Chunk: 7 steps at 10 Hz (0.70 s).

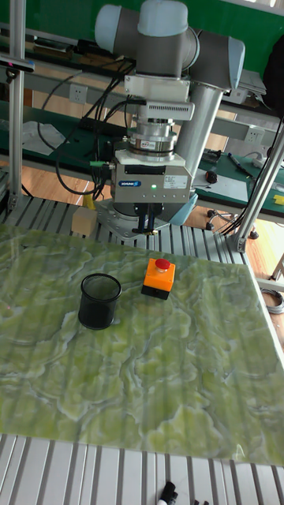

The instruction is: Put the pen into the pen holder

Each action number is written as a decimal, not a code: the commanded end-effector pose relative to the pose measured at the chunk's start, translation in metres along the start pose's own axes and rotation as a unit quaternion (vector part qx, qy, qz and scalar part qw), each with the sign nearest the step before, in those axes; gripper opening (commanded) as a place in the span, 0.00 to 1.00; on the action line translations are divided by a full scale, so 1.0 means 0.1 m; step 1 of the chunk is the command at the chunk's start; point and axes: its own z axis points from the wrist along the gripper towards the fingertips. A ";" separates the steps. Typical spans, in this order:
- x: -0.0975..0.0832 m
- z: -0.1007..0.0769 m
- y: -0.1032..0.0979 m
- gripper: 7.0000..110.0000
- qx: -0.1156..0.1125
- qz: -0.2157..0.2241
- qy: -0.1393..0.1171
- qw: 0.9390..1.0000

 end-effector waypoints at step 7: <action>-0.53 -0.11 -1.01 0.00 -0.024 -0.038 -0.072 0.996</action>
